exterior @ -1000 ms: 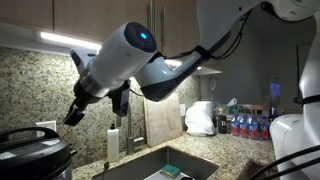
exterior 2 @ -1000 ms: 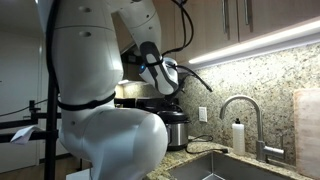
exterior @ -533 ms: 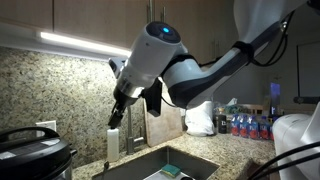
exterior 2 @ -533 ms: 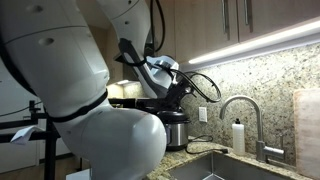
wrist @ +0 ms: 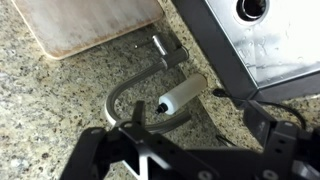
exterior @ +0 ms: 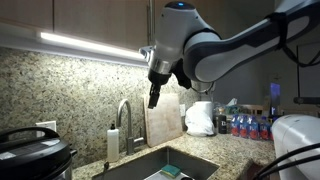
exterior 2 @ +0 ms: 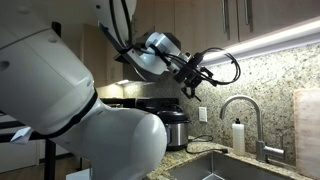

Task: Put the lid on the pressure cooker

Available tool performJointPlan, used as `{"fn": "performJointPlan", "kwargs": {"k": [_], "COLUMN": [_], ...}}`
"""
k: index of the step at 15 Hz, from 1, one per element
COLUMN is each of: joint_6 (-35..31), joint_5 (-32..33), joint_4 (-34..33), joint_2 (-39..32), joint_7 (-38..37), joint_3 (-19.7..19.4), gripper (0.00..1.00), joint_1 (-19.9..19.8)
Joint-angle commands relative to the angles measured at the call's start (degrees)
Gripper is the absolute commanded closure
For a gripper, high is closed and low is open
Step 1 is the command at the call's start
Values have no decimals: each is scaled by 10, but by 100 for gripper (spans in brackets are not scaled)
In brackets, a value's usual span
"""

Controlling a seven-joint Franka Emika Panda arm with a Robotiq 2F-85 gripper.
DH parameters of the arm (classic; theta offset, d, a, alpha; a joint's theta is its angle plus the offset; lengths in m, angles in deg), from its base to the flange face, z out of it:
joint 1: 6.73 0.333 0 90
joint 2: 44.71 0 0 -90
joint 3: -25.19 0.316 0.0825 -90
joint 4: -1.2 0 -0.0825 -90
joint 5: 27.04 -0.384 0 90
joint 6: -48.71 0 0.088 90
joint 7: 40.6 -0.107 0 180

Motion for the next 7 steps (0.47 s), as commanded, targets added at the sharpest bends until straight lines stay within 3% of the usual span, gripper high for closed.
{"fn": "performJointPlan", "kwargs": {"k": [1, 7], "joint_6": [37, 15], "joint_5": [-50, -48], "joint_4": [-13, -15], "joint_2": [41, 47], "joint_7": [81, 71], "joint_3": [18, 29], "gripper": [0, 0], "joint_1": [-29, -50]}}
